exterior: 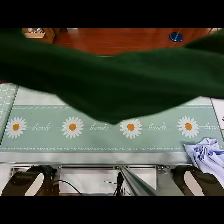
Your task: Fold the shirts.
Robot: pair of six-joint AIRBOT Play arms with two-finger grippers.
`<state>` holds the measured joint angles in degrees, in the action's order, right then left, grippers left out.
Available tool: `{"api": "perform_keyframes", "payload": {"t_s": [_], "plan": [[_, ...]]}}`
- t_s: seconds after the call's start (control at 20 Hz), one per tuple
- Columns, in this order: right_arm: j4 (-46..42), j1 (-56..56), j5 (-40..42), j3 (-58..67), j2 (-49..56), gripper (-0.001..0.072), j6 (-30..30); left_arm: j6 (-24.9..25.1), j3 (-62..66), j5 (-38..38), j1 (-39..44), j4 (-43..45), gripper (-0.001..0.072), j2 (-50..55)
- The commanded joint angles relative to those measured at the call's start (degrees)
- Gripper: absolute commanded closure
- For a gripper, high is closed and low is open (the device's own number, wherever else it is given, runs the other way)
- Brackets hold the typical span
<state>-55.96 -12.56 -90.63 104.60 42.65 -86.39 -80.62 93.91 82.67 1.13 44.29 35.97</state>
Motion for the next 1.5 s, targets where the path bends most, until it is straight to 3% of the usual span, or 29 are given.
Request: {"api": "perform_keyframes", "payload": {"t_s": [0.0, 0.15, 0.3, 0.4, 0.55, 0.8, 1.0, 1.25, 1.3, 1.4, 1.45], "plan": [[-2.54, 0.0, -14.91, 2.78, 0.35, 0.0678, -4.35, -8.46, 0.28, 9.68, -0.04, 2.71, 0.0679, -2.69], [1.36, 0.28, -15.67, 1.4, 1.88, 0.0679, -6.51, -10.16, -1.75, 14.56, -0.02, 2.67, 0.0679, -2.25], [3.26, 0.28, -15.65, -4.55, 5.51, 0.0679, -6.95, -10.05, -9.79, 14.86, -0.02, 2.71, 0.0679, -2.21], [0.9, 1.77, -15.63, -11.72, 7.72, 0.0679, -6.32, -8.26, -17.66, 14.8, -0.02, 2.71, 0.0679, -2.23], [-9.25, 12.22, -13.35, -24.85, 11.85, 0.0679, -6.29, -4.26, -30.42, 10.27, -0.02, 2.69, 0.0679, -2.19], [-19.32, 24.85, 7.45, -36.15, 23.21, 0.0678, -3.98, 2.91, -49.35, -1.03, -0.02, 2.82, 0.0678, -0.24], [-17.16, 25.03, 22.6, -36.15, 32.3, 0.0677, -4.11, 8.63, -57.02, -7.93, -0.02, 5.6, 0.0678, 2.4], [-13.57, 25.03, 28.5, -36.15, 39.12, 0.0676, -4.17, 8.61, -58.66, -10.73, -0.02, 11.96, 0.0677, 6.4], [-13.57, 24.98, 29.29, -36.15, 39.98, 0.0655, -4.15, 8.61, -58.66, -10.73, -0.02, 12.61, 0.0677, 7.1], [-13.57, 24.98, 31.61, -36.15, 40.44, 0.0445, -2.73, 8.59, -58.66, -10.73, -0.02, 13.18, 0.0677, 8.39], [-13.64, 24.74, 32.15, -35.89, 39.95, 0.0374, -0.76, 8.61, -58.64, -10.73, -0.02, 13.25, 0.0678, 8.96]]}}
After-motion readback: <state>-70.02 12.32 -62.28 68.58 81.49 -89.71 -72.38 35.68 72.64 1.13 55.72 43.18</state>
